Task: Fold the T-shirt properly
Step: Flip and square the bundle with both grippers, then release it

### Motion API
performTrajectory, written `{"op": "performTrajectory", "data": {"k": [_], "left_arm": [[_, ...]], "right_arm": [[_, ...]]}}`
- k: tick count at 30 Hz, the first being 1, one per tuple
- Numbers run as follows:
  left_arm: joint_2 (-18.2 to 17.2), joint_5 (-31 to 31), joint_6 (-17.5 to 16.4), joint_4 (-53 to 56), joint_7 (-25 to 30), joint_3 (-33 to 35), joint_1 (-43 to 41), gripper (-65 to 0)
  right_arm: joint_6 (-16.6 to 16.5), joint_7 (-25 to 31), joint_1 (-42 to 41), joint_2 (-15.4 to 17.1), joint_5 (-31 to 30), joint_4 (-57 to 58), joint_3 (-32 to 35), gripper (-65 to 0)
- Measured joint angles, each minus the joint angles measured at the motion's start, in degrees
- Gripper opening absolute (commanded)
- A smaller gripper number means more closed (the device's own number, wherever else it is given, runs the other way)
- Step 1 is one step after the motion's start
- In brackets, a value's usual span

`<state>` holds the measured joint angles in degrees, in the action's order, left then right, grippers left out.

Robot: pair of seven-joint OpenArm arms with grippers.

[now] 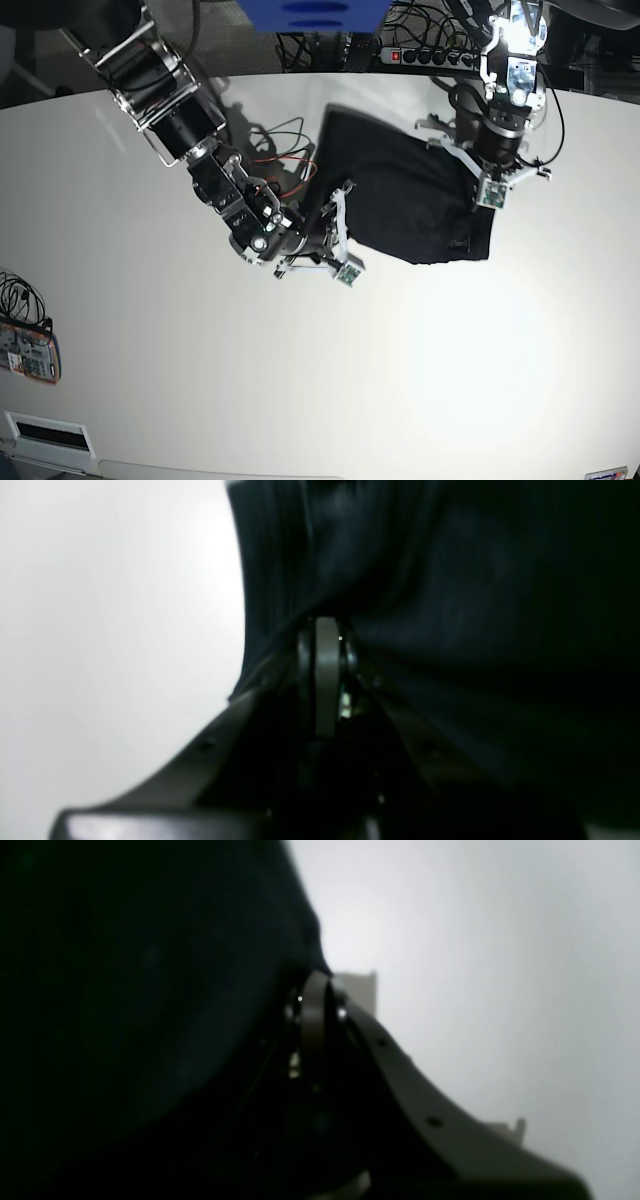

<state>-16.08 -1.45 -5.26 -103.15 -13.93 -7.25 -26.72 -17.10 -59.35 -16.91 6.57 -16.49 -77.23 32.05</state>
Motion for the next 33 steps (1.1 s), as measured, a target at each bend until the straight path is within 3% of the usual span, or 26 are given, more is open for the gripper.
{"op": "performTrajectory", "data": {"k": [7, 11, 16, 21, 25, 33], "left_arm": [[0.1, 0.1, -0.4, 4.8, -0.2, 0.3, 5.7, -65.0], [-0.2, 0.2, 0.2, 10.5, -0.3, 1.7, 9.6, -65.0], [-0.2, 0.5, 0.2, 14.3, -0.3, 6.9, 13.4, -65.0], [0.1, 9.5, 0.7, 21.1, 1.0, 15.0, 20.2, -65.0], [0.7, 12.3, 0.3, 24.6, 0.8, 21.2, 25.5, -65.0], [4.5, 12.6, -0.6, 29.4, 0.1, 22.4, 31.8, -65.0]], "right_arm": [[0.2, -0.4, 6.6, 0.4, 0.1, -9.4, -0.2, -65.0], [0.3, -0.4, 10.6, 3.8, 0.1, -15.0, -0.4, -65.0], [0.5, -0.4, 14.6, 5.2, 0.2, -20.8, -0.5, -65.0], [0.4, -0.5, 17.0, 5.4, 0.1, -24.0, -0.3, -65.0], [0.4, -0.4, 16.6, 5.4, 0.2, -24.2, -0.5, -65.0], [0.3, -0.4, 16.8, 5.3, -0.1, -24.2, -10.5, -65.0]]}}
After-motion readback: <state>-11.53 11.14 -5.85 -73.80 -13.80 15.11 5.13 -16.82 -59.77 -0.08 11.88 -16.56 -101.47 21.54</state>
